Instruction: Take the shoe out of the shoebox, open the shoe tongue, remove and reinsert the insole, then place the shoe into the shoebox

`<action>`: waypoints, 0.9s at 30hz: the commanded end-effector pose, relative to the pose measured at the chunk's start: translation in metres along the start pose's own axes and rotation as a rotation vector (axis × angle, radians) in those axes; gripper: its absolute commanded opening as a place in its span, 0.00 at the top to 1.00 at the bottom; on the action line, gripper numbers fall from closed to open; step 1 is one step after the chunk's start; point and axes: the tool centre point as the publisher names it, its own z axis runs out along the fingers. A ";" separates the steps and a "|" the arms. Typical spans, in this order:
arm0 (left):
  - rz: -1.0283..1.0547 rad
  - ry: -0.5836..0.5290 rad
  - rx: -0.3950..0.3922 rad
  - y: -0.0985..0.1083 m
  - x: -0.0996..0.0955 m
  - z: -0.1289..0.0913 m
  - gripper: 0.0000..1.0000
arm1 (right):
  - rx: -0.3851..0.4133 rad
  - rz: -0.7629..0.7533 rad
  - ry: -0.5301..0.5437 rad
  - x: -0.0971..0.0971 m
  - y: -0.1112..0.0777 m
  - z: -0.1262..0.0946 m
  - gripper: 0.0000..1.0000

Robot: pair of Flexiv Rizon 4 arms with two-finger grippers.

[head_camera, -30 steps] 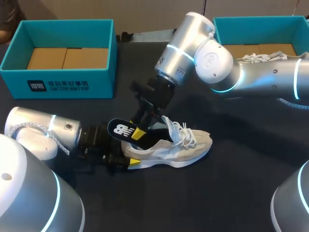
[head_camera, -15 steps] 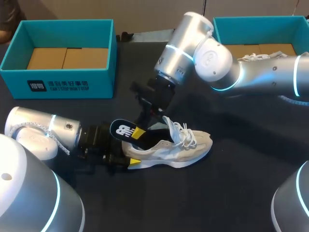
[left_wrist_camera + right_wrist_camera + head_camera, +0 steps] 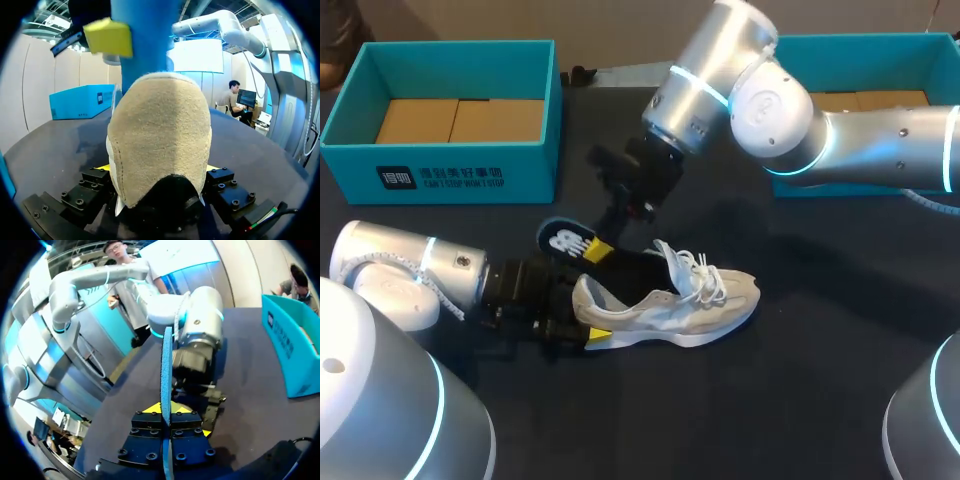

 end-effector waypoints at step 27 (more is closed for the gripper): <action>0.000 -0.001 -0.002 0.000 0.000 0.001 1.00 | -0.292 -0.132 -0.531 -0.010 0.083 -0.063 1.00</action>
